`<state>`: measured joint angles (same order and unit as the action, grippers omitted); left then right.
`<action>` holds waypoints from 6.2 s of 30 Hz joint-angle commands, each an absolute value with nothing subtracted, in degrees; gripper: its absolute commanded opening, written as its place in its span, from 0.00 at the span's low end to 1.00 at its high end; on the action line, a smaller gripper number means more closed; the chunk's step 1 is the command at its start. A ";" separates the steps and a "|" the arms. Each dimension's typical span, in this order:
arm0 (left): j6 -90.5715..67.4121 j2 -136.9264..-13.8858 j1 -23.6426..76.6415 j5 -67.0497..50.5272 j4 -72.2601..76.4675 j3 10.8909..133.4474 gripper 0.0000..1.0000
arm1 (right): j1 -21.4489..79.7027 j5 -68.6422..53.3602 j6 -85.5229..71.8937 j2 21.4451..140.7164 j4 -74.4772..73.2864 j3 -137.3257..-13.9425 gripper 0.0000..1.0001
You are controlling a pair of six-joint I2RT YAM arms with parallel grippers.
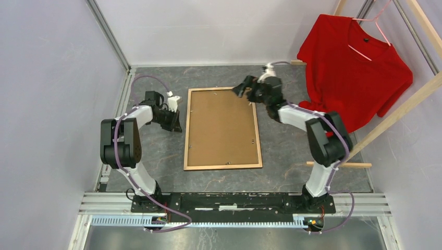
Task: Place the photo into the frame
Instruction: Adjust the photo frame at the center of the board, then install the photo frame at the center of the board.
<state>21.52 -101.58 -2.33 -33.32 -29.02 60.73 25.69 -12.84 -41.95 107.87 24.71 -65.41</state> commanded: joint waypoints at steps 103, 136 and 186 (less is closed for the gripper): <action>52.79 -91.13 -3.53 -32.41 -54.70 56.58 0.46 | 14.39 1.14 -29.28 79.78 -2.03 -49.23 0.98; 42.42 -106.54 -5.15 -41.45 -50.03 62.60 0.20 | 56.30 -13.49 -46.75 110.51 31.70 -60.02 0.74; 42.08 -103.71 -5.15 -37.26 -49.00 61.89 0.15 | 58.94 -14.34 -47.63 124.84 28.48 -72.62 0.74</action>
